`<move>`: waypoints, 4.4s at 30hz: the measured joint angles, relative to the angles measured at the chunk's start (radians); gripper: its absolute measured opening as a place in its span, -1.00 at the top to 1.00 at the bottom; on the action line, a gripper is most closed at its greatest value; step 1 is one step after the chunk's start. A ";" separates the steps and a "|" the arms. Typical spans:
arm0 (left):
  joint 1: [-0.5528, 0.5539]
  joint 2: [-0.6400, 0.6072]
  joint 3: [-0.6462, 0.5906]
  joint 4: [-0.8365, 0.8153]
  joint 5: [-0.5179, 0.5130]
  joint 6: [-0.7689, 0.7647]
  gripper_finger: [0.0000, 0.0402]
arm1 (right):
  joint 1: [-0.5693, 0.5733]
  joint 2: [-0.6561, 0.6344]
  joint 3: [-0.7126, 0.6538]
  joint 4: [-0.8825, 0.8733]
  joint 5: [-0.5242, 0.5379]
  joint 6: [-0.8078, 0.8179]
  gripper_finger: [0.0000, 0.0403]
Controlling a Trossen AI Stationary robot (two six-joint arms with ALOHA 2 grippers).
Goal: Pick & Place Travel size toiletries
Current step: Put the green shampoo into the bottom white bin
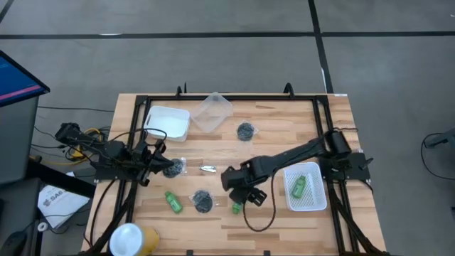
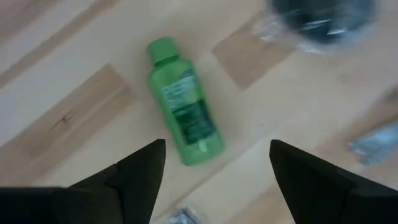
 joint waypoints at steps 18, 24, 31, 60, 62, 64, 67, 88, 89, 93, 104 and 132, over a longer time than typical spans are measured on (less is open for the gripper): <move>0.000 0.000 0.000 0.007 0.001 0.000 1.00 | 0.004 0.147 0.003 0.064 0.009 -0.022 -0.39; 0.000 0.000 0.000 0.008 0.001 0.000 1.00 | 0.009 0.144 0.000 0.069 0.021 -0.013 -0.14; 0.000 0.000 0.000 0.010 -0.002 0.000 1.00 | 0.004 0.144 0.000 0.055 0.018 0.037 0.36; 0.000 0.000 0.000 0.044 -0.003 0.000 1.00 | -0.066 -0.514 -0.001 -0.549 0.169 1.292 0.36; 0.000 0.000 0.000 0.044 -0.003 0.000 1.00 | -0.024 -0.549 -0.001 -0.624 0.212 1.446 0.34; 0.000 0.000 0.000 0.050 -0.003 0.000 1.00 | 0.025 -0.577 -0.001 -0.700 0.249 1.595 0.33; 0.000 0.000 0.000 0.051 -0.003 0.000 1.00 | 0.103 -0.618 -0.036 -0.704 0.286 1.792 0.33; 0.000 0.000 0.000 0.080 -0.042 0.000 1.00 | 0.374 -0.706 -0.634 -0.337 0.133 2.466 0.30; 0.000 0.000 0.000 0.080 -0.050 0.000 1.00 | 0.370 -0.700 -0.655 -0.317 0.127 2.466 0.29; 0.000 0.000 0.000 0.081 -0.059 0.000 1.00 | 0.354 -0.682 -0.711 -0.286 0.077 2.455 0.25; 0.000 0.000 0.000 0.087 -0.060 0.000 1.00 | 0.333 -0.679 -0.749 -0.254 0.053 2.473 0.07; 0.000 0.719 0.791 -0.421 0.027 0.058 0.57 | 0.252 -0.912 -0.481 -0.310 0.363 2.113 -0.19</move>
